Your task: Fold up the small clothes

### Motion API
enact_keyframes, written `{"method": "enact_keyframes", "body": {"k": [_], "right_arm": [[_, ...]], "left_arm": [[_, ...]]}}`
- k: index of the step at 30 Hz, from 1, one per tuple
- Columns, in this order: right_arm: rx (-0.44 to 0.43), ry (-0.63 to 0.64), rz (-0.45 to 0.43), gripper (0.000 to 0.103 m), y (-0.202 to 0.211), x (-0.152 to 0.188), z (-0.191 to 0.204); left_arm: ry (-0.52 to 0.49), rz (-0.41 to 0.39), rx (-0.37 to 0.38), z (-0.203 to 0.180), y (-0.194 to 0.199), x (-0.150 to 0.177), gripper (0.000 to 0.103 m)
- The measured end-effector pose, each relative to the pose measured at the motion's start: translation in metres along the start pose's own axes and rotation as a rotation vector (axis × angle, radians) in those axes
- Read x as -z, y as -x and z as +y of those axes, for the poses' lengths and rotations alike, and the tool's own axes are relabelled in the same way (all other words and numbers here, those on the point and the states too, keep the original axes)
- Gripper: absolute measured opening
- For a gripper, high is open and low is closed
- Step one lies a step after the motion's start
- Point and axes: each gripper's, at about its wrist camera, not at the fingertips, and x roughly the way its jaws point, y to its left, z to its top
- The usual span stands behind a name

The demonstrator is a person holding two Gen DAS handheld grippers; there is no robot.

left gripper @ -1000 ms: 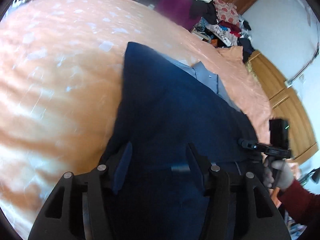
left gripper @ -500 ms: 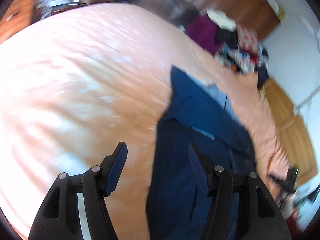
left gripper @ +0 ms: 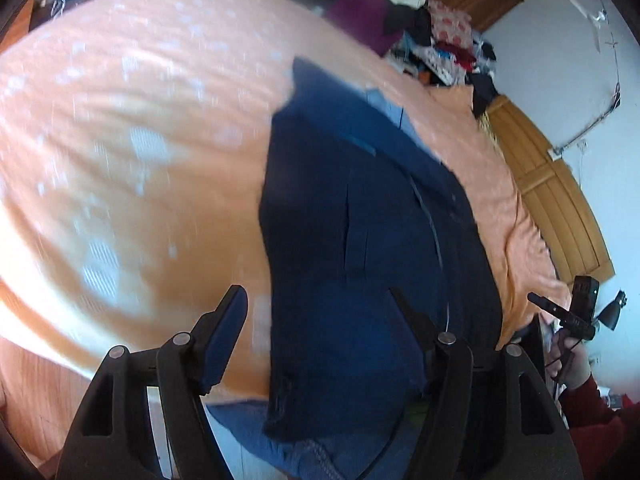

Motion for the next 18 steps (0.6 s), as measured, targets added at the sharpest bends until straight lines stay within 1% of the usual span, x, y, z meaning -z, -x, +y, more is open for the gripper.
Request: {"method": "enact_keyframes", "body": {"k": [4, 6, 7, 8, 9, 11, 13, 14, 15, 16, 18], "right_arm": [[-0.009, -0.028, 0.030, 0.070, -0.011, 0.015, -0.002], [-0.011, -0.021, 0.035, 0.070, -0.010, 0.018, 0.001], [-0.009, -0.018, 0.033, 0.070, -0.008, 0.020, 0.003], [-0.008, -0.017, 0.032, 0.070, -0.008, 0.019, 0.003], [-0.009, -0.017, 0.028, 0.070, -0.007, 0.018, 0.003], [-0.009, -0.017, 0.022, 0.070, -0.004, 0.018, 0.001], [-0.003, -0.020, 0.028, 0.070, -0.002, 0.019, -0.003], [0.006, -0.024, 0.035, 0.070, -0.002, 0.022, -0.007], [0.011, -0.031, 0.043, 0.070, -0.002, 0.025, -0.010], [0.017, -0.040, 0.046, 0.070, -0.001, 0.028, -0.013], [0.022, -0.068, 0.053, 0.070, 0.000, 0.035, -0.021]], "left_arm": [[-0.022, 0.052, -0.019, 0.002, -0.011, 0.017, 0.068], [-0.033, 0.056, -0.021, 0.000, -0.013, 0.021, 0.067], [-0.034, 0.054, -0.011, 0.000, -0.013, 0.022, 0.062], [-0.041, 0.055, 0.005, -0.001, -0.013, 0.023, 0.050], [-0.062, 0.063, 0.014, -0.007, -0.014, 0.025, 0.050], [-0.100, 0.060, 0.001, -0.014, -0.013, 0.028, 0.049], [-0.078, 0.053, 0.008, -0.012, -0.012, 0.029, 0.049], [-0.063, 0.061, -0.006, -0.007, -0.013, 0.029, 0.048], [-0.055, 0.080, -0.048, -0.001, -0.017, 0.030, 0.045], [-0.058, 0.092, -0.071, 0.003, -0.018, 0.031, 0.044], [-0.070, 0.097, -0.067, 0.004, -0.017, 0.034, 0.047]]}}
